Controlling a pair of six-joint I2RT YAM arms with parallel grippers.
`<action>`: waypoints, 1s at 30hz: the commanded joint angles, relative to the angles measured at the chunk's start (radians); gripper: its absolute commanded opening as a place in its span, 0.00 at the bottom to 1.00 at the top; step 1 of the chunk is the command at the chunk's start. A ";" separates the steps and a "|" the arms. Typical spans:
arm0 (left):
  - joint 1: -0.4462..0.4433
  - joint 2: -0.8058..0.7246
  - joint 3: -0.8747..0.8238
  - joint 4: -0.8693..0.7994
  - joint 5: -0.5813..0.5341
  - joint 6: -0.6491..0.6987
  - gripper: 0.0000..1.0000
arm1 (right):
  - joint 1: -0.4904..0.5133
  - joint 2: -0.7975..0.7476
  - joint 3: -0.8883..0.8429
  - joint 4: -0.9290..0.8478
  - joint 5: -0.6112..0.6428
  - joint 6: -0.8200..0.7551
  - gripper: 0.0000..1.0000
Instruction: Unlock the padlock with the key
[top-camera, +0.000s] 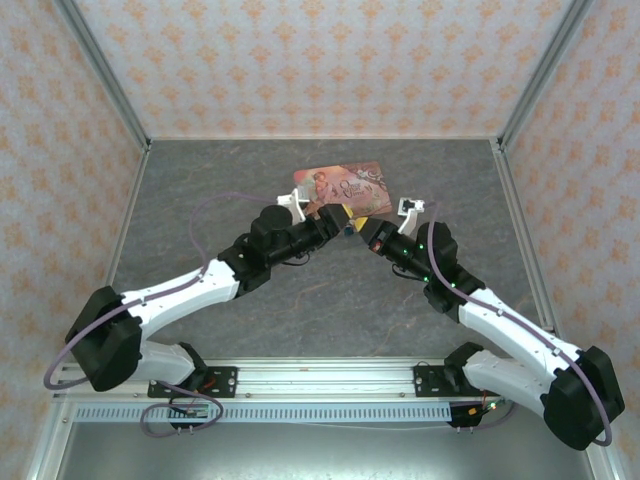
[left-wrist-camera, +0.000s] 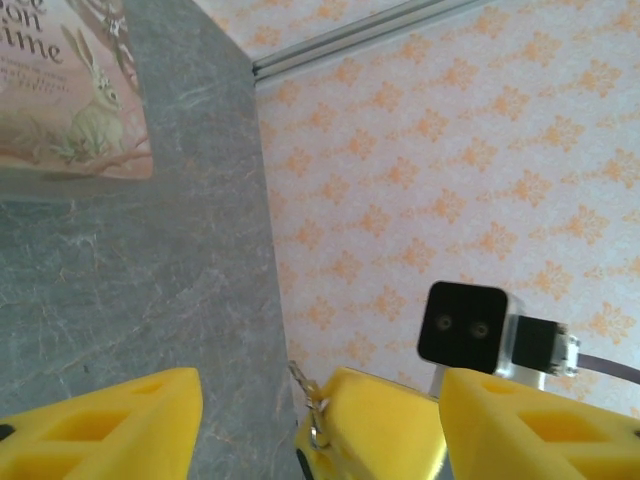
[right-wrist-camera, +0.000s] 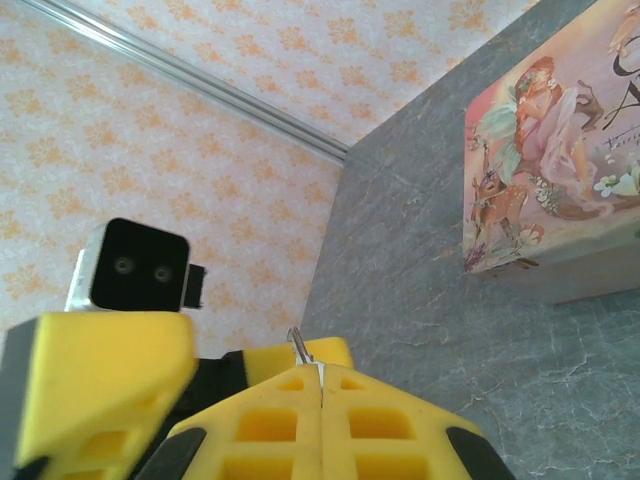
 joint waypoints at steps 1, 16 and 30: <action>-0.012 0.006 0.037 0.071 -0.017 -0.027 0.60 | 0.006 -0.017 0.031 0.045 -0.025 0.007 0.00; -0.014 0.018 0.037 0.066 -0.062 -0.050 0.34 | 0.007 -0.017 0.019 0.048 -0.061 0.005 0.00; -0.014 -0.025 0.035 -0.010 -0.105 0.030 0.00 | 0.006 -0.081 0.019 -0.039 -0.028 -0.048 0.12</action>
